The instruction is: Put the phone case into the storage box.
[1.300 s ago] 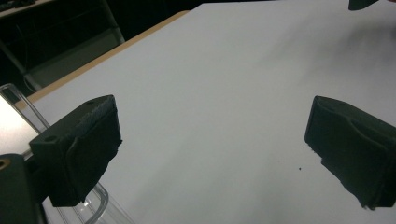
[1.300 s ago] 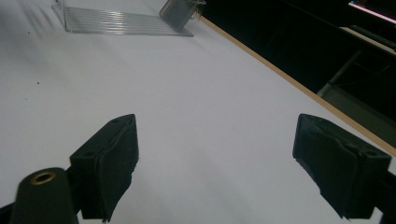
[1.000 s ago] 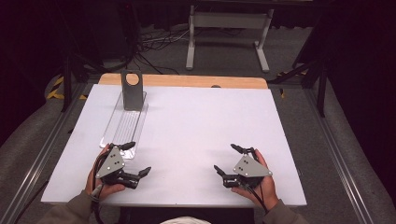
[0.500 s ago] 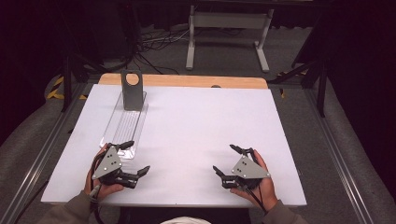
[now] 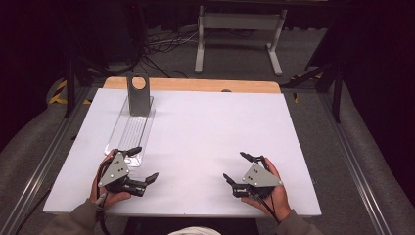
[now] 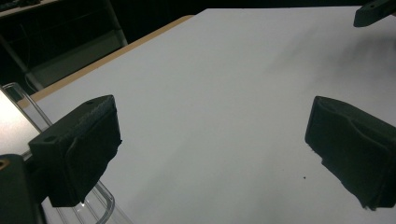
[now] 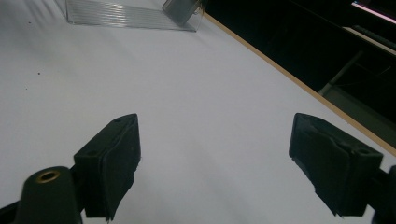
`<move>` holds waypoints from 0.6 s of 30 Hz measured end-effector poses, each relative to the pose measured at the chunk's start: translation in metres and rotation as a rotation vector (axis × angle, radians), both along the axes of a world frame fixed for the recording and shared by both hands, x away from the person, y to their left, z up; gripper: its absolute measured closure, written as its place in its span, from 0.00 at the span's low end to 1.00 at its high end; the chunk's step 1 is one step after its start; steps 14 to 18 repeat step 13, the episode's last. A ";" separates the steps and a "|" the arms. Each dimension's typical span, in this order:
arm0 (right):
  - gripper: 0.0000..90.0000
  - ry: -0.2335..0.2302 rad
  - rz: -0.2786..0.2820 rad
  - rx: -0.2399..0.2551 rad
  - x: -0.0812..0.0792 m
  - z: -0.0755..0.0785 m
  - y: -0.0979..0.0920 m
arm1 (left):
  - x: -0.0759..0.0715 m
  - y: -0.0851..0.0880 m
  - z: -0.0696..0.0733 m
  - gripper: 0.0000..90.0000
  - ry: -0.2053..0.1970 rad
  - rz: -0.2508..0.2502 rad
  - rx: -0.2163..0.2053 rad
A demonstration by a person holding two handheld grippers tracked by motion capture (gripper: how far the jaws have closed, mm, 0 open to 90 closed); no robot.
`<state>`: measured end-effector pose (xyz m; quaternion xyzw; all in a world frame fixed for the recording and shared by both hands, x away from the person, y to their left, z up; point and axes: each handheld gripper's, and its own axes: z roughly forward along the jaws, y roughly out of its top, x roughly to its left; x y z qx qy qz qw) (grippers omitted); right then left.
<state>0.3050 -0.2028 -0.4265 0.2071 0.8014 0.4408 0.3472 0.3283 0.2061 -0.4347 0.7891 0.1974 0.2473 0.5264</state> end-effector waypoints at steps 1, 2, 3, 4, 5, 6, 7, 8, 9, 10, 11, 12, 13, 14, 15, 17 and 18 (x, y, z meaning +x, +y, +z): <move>0.19 0.000 -0.002 0.000 0.000 0.000 0.000 | 0.000 0.000 0.001 0.05 0.000 -0.001 -0.003; 0.19 0.000 -0.002 0.000 0.000 0.000 -0.001 | 0.001 -0.001 0.000 0.05 0.001 0.000 -0.008; 0.19 -0.001 -0.003 -0.001 0.000 -0.001 -0.002 | 0.001 -0.001 0.000 0.05 0.001 0.000 -0.008; 0.19 -0.002 -0.007 -0.003 0.000 -0.001 -0.002 | 0.002 0.000 0.001 0.05 0.001 -0.002 -0.003; 0.19 -0.002 -0.007 -0.002 0.000 -0.001 -0.002 | 0.002 -0.001 0.000 0.05 0.009 0.000 -0.004; 0.19 -0.001 -0.007 0.001 0.000 -0.001 -0.002 | 0.002 -0.001 0.000 0.05 0.011 0.003 -0.005; 0.19 0.001 -0.006 0.002 0.000 -0.001 -0.003 | 0.002 -0.001 0.000 0.05 0.004 0.004 -0.003; 0.19 0.001 -0.005 0.002 0.000 -0.001 -0.003 | 0.002 -0.001 0.001 0.05 0.004 0.006 -0.002; 0.19 0.001 -0.005 0.002 0.000 -0.001 -0.003 | 0.002 -0.001 0.001 0.05 0.004 0.006 -0.002; 0.19 -0.001 -0.005 -0.002 0.000 -0.001 -0.003 | 0.002 -0.001 0.000 0.05 0.005 0.005 -0.002; 0.19 0.000 -0.005 -0.001 0.000 -0.001 -0.003 | 0.002 -0.001 0.000 0.05 0.005 0.005 -0.002; 0.19 0.001 -0.005 0.001 0.000 -0.001 -0.003 | 0.002 -0.002 0.000 0.05 0.009 0.008 -0.002; 0.19 0.001 -0.005 0.003 0.000 0.000 -0.004 | 0.002 -0.002 0.000 0.05 0.009 0.008 -0.002; 0.19 0.001 -0.005 0.003 0.000 0.000 -0.004 | 0.002 -0.002 0.000 0.05 0.009 0.008 -0.002; 0.19 0.001 -0.005 0.003 0.000 0.000 -0.004 | 0.002 -0.002 0.000 0.05 0.009 0.008 -0.002; 0.19 0.001 -0.005 0.003 0.000 0.000 -0.004 | 0.002 -0.002 0.000 0.05 0.009 0.008 -0.002; 0.19 0.001 -0.005 0.003 0.000 0.000 -0.004 | 0.002 -0.002 0.000 0.05 0.009 0.008 -0.002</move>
